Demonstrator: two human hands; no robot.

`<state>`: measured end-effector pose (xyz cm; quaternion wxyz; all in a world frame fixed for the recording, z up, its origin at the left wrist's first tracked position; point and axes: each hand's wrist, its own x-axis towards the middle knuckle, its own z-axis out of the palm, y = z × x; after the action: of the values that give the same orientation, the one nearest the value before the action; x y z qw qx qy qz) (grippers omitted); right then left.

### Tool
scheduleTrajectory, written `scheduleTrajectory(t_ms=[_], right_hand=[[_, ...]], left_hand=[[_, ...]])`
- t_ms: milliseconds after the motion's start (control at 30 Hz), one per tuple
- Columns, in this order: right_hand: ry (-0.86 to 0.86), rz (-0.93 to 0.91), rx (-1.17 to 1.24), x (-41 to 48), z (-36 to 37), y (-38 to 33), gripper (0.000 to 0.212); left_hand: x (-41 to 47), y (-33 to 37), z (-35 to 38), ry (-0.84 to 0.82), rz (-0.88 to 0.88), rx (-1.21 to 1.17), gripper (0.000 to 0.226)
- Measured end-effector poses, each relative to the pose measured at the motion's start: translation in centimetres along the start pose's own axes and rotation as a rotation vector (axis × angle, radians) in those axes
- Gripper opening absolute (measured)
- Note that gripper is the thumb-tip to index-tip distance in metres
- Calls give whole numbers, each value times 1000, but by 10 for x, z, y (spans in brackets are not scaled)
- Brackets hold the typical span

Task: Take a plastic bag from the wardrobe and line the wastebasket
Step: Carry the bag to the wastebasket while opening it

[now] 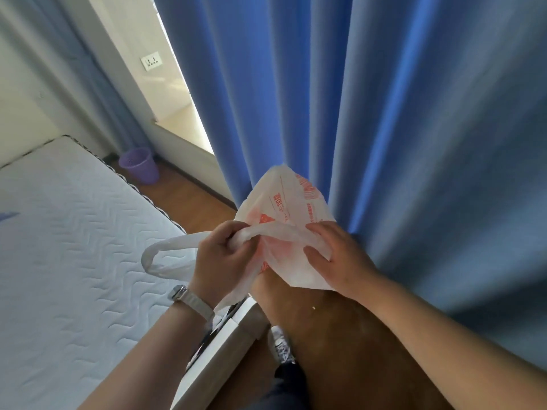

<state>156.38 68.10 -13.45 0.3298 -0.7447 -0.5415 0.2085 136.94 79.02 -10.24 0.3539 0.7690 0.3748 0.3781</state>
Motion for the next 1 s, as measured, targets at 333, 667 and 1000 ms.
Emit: scheduleTrajectory(t_ms=[333, 667, 1000], right_hand=[[-133, -85, -121, 173, 34, -42, 43], [-229, -316, -163, 291, 86, -89, 43], [-343, -511, -89, 407, 131, -95, 46]], left_hand=[[138, -88, -44, 152, -39, -52, 8], [203, -143, -104, 328, -135, -66, 7], [261, -180, -124, 481, -289, 14, 11]])
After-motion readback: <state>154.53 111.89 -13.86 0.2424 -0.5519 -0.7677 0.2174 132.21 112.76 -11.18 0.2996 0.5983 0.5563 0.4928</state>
